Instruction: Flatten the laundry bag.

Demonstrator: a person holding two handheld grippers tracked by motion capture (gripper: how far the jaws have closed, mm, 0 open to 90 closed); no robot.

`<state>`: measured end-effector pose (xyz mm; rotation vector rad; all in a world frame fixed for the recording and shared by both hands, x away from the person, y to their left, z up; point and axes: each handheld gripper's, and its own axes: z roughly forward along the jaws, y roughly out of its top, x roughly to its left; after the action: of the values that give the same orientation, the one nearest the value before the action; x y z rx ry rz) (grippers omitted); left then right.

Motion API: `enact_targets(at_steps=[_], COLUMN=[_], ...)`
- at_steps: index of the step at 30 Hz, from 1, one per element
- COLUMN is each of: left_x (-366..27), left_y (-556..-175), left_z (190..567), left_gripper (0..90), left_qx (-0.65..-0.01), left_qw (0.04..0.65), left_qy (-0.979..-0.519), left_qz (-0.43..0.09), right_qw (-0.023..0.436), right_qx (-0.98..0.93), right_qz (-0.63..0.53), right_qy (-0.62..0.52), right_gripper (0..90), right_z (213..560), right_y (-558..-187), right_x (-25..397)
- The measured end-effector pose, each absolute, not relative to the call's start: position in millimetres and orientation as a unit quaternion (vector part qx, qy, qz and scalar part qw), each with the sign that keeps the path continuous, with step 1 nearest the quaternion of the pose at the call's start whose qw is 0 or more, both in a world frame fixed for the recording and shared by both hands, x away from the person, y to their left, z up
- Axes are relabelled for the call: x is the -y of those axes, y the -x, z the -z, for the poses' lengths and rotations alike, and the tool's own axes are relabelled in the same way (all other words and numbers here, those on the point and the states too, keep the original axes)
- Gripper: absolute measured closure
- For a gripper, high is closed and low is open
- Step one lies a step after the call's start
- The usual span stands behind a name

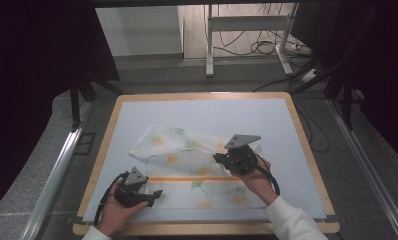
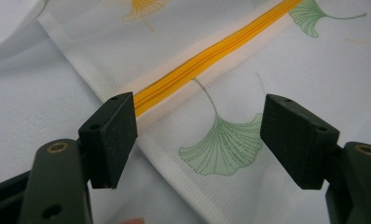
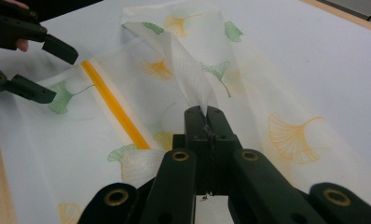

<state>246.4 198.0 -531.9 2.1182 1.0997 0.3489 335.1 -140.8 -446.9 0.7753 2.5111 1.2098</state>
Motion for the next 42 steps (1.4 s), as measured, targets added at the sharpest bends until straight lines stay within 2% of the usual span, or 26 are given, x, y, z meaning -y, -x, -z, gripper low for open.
enact_targets(at_steps=[42], left_x=[-198], left_y=[-246], left_z=[531], left_gripper=[27.0], left_qx=[-0.422], left_qw=[0.355], left_qy=[-0.823], left_qz=[-0.133], right_qw=[0.155], right_qx=[-0.803], right_qz=[-0.442], right_qy=[-0.37], right_gripper=[89.2], right_z=[443], right_y=[-393], right_x=[194])
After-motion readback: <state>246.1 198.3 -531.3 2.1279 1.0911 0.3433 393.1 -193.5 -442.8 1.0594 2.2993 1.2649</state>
